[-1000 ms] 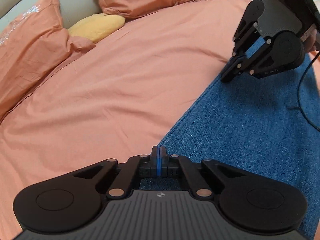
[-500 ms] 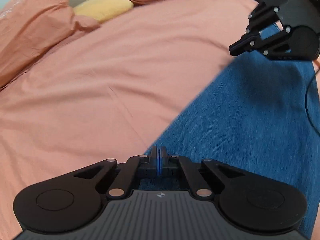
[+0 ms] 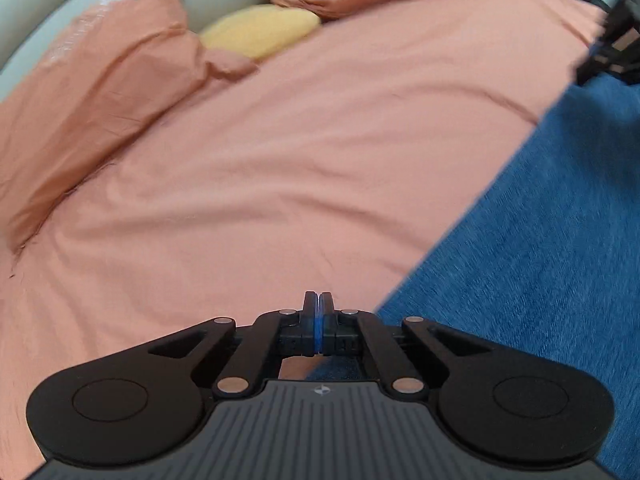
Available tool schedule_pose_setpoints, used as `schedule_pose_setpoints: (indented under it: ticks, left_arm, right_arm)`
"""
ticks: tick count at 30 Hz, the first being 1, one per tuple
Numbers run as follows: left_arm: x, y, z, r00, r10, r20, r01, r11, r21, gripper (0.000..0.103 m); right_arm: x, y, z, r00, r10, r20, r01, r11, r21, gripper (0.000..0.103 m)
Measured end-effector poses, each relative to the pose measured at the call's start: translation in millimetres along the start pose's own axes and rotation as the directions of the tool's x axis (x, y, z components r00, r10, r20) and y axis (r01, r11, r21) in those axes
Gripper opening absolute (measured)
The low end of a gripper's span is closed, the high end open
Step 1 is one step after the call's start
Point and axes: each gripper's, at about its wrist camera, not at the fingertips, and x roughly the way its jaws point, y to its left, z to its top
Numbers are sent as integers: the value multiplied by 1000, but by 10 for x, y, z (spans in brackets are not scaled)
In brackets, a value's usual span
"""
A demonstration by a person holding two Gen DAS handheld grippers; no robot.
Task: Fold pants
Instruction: 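Grasp the jeans edge with the left gripper while the right gripper releases its edge, then grasp the jeans hem cuff with the right gripper while the left gripper holds the leg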
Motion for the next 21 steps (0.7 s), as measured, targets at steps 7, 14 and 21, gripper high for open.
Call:
schedule_pose_setpoints:
  ticks: [7,14,21]
  left_arm:
    - [-513,53,-147,1000,-30,-1,30,995,-96,3]
    - [-759,90,-450,998,-22,-61,9,976,-219,5]
    - [-778,121,-730,986,18,-167,-68,953,-296,5]
  right_arm:
    - [-551,-1035,-908,998,-48,-27,55,919,391,21]
    - [-944,-1759,-1856,993,-111,-38,107,718,688,29]
    - [-668,-1888,-2323,996,-85,10,36,511,859,29]
